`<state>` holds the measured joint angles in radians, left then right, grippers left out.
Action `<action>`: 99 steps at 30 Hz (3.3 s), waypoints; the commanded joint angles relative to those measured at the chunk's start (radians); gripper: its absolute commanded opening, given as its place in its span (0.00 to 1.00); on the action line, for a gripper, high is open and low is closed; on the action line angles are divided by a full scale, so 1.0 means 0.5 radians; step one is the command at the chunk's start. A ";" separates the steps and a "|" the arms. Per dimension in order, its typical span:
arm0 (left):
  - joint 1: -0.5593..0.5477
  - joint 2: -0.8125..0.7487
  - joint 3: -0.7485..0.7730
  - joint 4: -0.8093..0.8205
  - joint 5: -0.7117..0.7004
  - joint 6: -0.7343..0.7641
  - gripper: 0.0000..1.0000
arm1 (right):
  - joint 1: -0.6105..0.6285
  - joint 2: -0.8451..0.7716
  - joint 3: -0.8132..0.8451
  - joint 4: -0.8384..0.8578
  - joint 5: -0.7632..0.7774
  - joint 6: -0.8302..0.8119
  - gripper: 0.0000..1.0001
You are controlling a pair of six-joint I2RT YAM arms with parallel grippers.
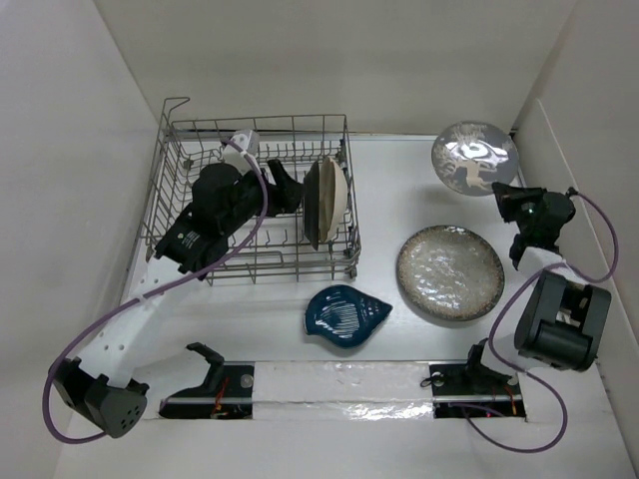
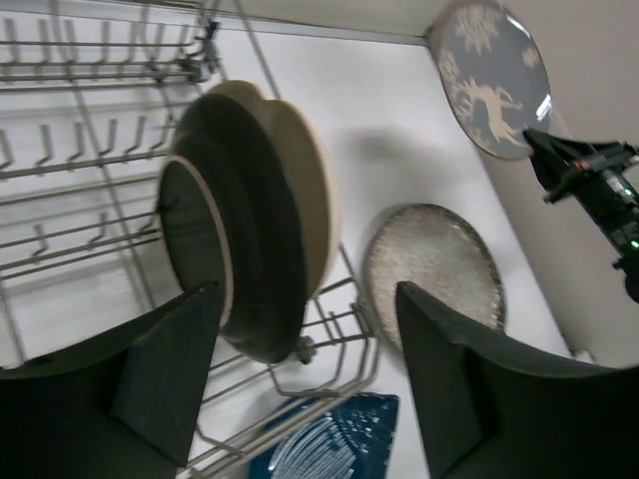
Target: Load the plates into the dish rack
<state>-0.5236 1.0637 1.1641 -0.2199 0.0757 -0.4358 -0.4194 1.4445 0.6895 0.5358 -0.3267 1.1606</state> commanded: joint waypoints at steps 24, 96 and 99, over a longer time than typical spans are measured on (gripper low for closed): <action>0.004 0.339 0.396 0.262 0.177 -0.067 0.76 | 1.323 -0.352 0.373 0.683 -0.472 0.311 0.00; 0.486 0.235 0.433 -0.447 -1.023 0.957 0.00 | 1.179 -1.183 -0.198 -0.289 -0.552 -0.735 0.93; 0.486 0.220 0.317 -0.382 -1.001 0.964 0.00 | 1.179 -1.205 -0.198 -0.311 -0.537 -0.747 0.93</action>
<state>-0.2798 1.2003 1.3457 -0.5568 -0.4240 0.0105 0.1761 0.8680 0.5892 0.3656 -0.5911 0.8104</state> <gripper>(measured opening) 0.141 0.928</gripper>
